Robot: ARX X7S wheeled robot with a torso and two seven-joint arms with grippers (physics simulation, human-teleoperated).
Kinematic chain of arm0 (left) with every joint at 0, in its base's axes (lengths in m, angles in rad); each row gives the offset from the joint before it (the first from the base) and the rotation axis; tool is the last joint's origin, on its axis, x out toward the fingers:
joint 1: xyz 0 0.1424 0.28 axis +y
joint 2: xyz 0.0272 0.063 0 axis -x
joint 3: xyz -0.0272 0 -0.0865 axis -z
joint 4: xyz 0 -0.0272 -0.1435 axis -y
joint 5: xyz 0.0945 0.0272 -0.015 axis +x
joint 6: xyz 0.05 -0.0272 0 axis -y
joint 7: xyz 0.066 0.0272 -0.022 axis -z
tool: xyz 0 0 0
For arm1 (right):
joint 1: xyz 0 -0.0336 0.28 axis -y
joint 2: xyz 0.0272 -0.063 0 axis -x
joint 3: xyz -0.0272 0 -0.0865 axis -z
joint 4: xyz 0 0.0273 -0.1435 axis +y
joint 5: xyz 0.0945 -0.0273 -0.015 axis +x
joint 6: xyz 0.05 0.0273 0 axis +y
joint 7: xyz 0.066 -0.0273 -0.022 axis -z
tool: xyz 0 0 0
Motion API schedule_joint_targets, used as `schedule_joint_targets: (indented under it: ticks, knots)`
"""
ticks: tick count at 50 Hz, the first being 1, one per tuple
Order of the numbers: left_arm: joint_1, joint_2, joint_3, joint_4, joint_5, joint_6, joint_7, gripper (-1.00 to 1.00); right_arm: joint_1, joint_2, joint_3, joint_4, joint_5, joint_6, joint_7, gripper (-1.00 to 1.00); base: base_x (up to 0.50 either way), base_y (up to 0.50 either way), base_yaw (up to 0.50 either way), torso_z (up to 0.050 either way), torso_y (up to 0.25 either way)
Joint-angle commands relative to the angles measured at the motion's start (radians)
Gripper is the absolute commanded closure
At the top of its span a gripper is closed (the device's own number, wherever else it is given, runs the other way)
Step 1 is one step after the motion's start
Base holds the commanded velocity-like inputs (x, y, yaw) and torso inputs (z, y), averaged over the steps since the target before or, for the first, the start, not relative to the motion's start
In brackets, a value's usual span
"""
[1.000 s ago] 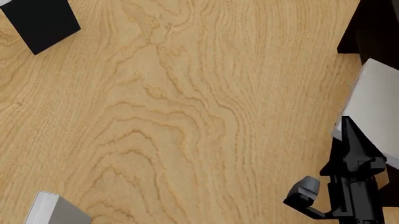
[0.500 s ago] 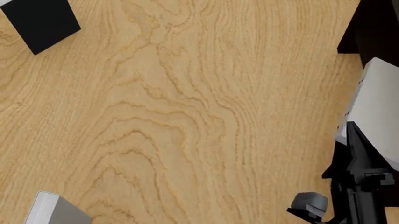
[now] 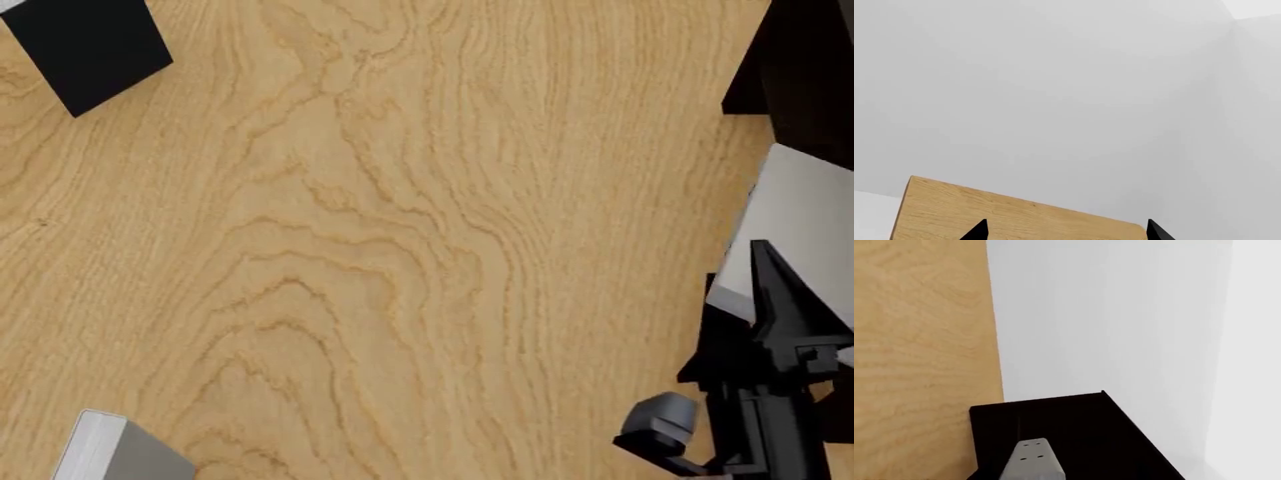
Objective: Pick up the book on the right and place it on the cabinet shelf.
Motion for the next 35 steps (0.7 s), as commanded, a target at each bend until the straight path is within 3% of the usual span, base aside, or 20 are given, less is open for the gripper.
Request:
schedule_joint_targets:
  ticks: [1, 24, 35]
  knots:
    - [0.004, 0.000, -0.001, 0.000, -0.006, 0.005, 0.002, -1.00, 0.070, -0.095, -0.024, 0.003, 0.102, 0.100, -0.244, -1.00, 0.01, 0.00, 0.02, 0.000, -0.015]
    - [0.004, -0.001, -0.006, -0.006, -0.011, 0.006, 0.001, -1.00, 0.077, -0.131, -0.068, -0.053, 0.028, 0.069, -0.230, -1.00, 0.02, 0.00, 0.02, 0.000, -0.017]
    - [0.003, 0.001, -0.005, -0.011, -0.010, 0.007, 0.001, -1.00, 0.102, -0.100, -0.091, -0.208, -0.021, 0.123, -0.206, -1.00, 0.02, 0.00, 0.02, 0.000, -0.016]
